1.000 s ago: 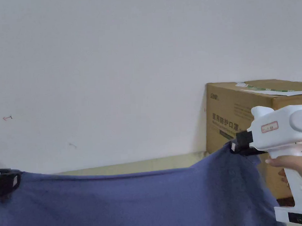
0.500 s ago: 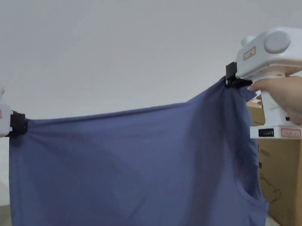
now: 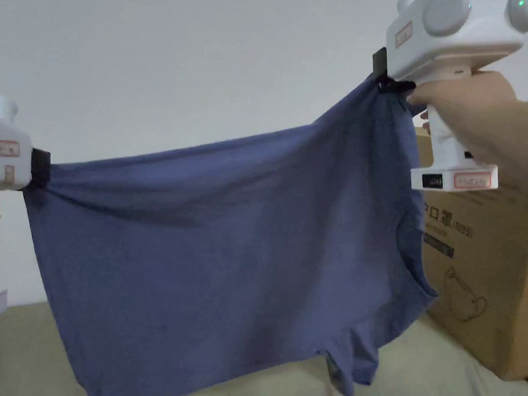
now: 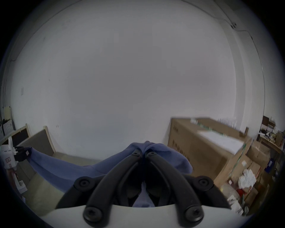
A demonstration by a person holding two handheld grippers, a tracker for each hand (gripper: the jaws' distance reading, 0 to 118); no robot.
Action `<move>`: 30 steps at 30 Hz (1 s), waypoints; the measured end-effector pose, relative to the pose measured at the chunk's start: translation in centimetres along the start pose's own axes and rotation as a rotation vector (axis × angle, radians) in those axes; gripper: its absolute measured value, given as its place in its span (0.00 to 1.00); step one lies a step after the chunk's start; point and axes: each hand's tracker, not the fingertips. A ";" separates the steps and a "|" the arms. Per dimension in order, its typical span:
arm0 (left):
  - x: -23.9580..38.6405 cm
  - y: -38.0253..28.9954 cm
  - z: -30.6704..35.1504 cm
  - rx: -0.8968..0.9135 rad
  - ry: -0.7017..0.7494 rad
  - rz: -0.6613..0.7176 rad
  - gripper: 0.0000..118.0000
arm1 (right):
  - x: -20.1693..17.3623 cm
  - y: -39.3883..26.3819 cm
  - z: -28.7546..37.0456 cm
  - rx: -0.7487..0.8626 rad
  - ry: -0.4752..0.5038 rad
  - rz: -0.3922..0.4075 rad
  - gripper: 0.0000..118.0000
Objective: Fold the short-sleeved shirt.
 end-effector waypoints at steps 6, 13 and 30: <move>2.5 -17.6 -3.6 -0.299 -0.064 0.106 0.02 | 0.5 -21.7 -6.2 -0.386 0.023 -0.111 0.01; 1.7 -35.9 3.6 -0.514 -0.129 0.182 0.02 | 3.9 -43.3 2.2 -0.690 0.075 -0.118 0.01; -2.3 -43.9 30.4 -0.584 -0.253 0.025 0.02 | 11.7 -51.9 32.0 -0.862 0.187 -0.111 0.01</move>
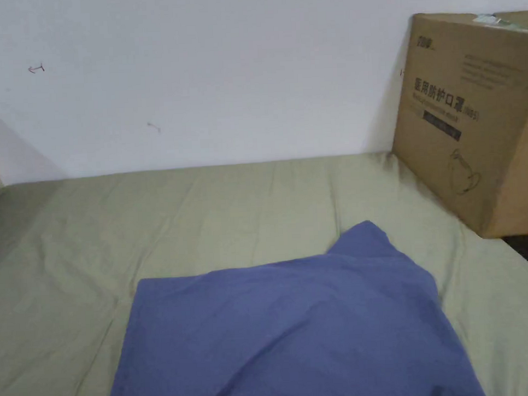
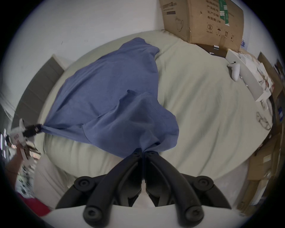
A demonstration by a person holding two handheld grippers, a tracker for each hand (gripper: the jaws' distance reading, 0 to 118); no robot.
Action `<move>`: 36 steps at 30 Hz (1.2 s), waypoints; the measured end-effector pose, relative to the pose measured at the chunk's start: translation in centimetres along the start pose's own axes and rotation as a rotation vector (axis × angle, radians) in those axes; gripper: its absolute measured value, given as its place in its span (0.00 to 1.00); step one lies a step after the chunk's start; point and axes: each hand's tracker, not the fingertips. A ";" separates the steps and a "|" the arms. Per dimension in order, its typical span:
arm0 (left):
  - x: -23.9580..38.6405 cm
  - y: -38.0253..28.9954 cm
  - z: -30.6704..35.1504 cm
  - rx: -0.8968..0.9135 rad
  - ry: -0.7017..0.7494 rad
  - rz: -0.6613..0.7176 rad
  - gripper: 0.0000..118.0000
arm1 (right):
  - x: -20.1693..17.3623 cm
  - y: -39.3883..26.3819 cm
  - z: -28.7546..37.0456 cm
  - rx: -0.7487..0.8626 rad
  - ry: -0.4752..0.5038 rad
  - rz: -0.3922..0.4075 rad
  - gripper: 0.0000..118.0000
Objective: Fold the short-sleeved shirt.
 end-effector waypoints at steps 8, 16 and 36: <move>1.0 -3.8 1.2 -0.012 0.019 -0.041 0.05 | -1.7 -1.1 -1.5 -0.050 -0.056 0.028 0.09; 2.3 -2.8 6.0 0.115 0.027 -0.032 0.95 | -4.9 0.7 2.9 0.148 0.021 0.009 0.99; 2.8 3.0 10.5 0.064 0.018 0.132 0.00 | -15.0 3.0 13.7 0.648 0.177 0.145 0.00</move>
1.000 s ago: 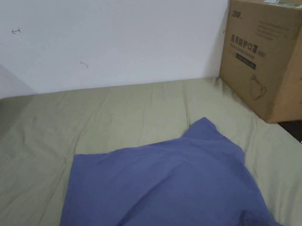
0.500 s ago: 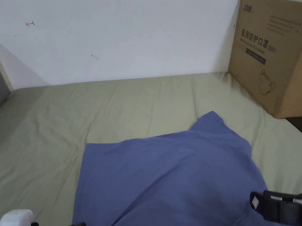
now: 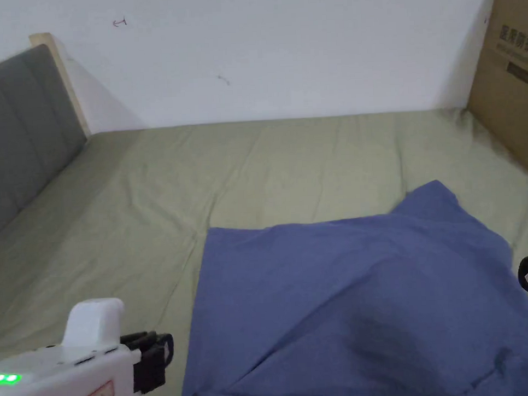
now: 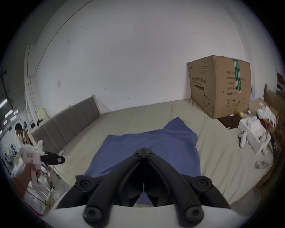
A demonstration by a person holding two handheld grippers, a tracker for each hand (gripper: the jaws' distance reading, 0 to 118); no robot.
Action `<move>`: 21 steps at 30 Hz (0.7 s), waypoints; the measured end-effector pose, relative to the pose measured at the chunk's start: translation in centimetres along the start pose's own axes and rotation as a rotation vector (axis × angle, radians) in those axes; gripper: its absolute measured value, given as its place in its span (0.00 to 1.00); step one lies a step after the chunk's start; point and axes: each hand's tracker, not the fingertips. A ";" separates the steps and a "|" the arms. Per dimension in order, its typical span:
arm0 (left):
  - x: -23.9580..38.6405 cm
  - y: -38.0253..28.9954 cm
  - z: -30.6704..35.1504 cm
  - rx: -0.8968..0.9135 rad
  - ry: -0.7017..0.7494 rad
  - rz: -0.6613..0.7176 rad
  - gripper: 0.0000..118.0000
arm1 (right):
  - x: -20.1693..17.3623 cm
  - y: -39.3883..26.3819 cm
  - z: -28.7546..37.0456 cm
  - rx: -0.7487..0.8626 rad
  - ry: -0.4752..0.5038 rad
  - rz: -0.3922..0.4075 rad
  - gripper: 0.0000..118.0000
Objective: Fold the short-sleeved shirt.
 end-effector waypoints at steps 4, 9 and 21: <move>-2.5 -1.7 -5.1 -0.122 0.006 0.015 0.03 | -0.8 -1.0 -1.4 -0.093 0.037 -0.035 0.00; -3.5 -3.8 -8.9 -0.191 -0.038 0.007 0.94 | -0.6 -2.3 -2.4 -0.159 0.026 -0.046 0.00; -1.8 -5.9 -9.7 -0.139 0.040 -0.231 0.02 | 2.2 -4.0 -3.2 -0.262 0.012 -0.173 0.00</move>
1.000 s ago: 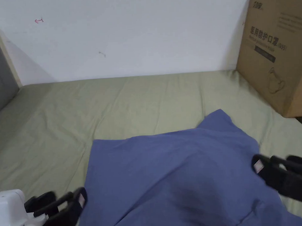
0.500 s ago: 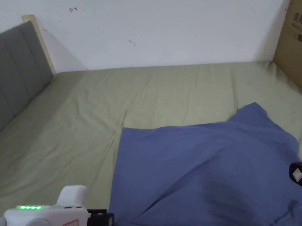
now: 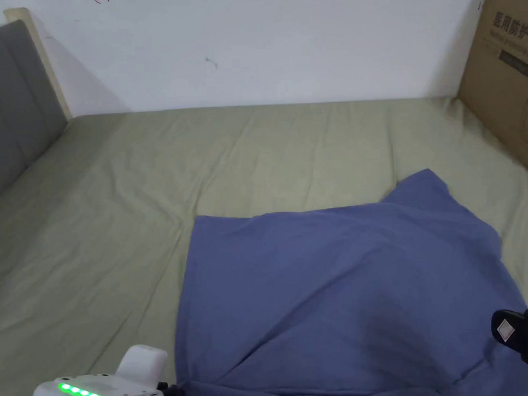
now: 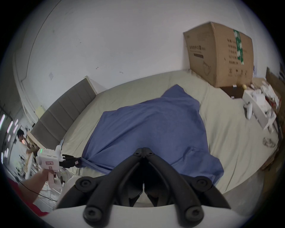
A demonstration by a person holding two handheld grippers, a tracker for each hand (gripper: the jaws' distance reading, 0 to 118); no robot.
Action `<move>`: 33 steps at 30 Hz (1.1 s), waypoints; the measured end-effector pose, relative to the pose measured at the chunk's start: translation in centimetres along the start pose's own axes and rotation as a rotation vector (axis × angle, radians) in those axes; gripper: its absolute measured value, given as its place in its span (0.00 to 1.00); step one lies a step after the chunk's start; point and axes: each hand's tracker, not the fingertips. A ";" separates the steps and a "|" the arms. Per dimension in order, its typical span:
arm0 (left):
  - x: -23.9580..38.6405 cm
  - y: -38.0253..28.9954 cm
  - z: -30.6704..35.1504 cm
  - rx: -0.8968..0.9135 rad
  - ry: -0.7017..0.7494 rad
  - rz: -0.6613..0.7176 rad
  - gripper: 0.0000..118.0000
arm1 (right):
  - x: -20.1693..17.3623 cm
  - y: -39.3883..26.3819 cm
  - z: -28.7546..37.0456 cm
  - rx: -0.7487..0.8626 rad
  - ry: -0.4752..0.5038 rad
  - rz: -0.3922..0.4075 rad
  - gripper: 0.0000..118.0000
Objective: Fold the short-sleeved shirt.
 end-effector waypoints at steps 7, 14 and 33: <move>0.6 -0.7 2.5 0.101 -0.024 0.073 0.02 | 8.4 -2.0 -1.8 -0.177 -0.156 -0.181 0.80; 1.8 -0.3 2.6 0.087 -0.018 0.069 0.02 | 13.4 -5.3 -6.3 -0.429 -0.284 -0.110 0.81; 1.7 0.3 4.4 0.164 0.004 0.159 0.01 | 13.0 -4.5 -3.3 -0.311 -0.143 -0.192 0.06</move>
